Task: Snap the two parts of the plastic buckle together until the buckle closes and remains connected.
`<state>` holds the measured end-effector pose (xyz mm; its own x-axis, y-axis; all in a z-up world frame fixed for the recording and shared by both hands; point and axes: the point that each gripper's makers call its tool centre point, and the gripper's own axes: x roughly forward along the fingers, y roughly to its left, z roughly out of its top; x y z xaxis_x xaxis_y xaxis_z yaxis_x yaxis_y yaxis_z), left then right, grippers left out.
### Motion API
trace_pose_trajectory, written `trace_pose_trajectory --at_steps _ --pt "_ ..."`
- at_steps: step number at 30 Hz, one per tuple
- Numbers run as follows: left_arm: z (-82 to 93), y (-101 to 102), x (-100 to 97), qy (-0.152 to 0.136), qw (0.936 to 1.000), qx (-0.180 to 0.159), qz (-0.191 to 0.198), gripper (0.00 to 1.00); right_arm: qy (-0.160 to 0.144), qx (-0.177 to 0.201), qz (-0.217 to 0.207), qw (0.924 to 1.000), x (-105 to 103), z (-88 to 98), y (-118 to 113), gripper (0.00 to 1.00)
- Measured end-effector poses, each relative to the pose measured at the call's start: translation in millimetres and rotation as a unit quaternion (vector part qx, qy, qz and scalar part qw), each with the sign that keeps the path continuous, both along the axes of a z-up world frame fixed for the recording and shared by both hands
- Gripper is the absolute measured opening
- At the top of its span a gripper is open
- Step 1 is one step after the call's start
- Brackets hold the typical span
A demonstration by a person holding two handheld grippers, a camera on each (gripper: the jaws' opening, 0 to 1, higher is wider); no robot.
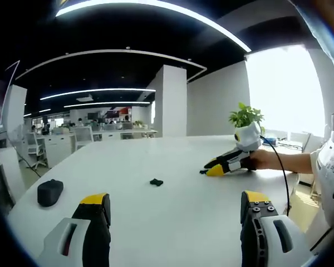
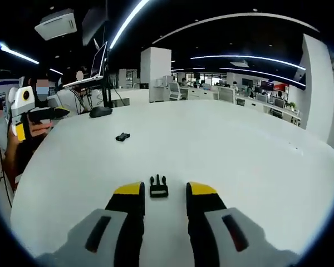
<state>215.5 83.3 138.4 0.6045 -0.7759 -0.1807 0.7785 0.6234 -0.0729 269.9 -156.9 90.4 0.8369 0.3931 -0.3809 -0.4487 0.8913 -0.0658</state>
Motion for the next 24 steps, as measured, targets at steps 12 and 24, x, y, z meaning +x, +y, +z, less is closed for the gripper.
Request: trace_pose_trajectory --at_steps 12,24 --pt "-1.1 1.3 0.1 0.002 1.0 0.002 0.001 0.99 -0.001 -0.003 0.019 0.9998 -2.8 1.6 6.8 0.15" --pt "-2.3 -1.6 0.3 0.006 1.0 0.004 -0.002 0.98 0.005 -0.002 0.021 0.9998 -5.5 2.5 9.4 0.12"
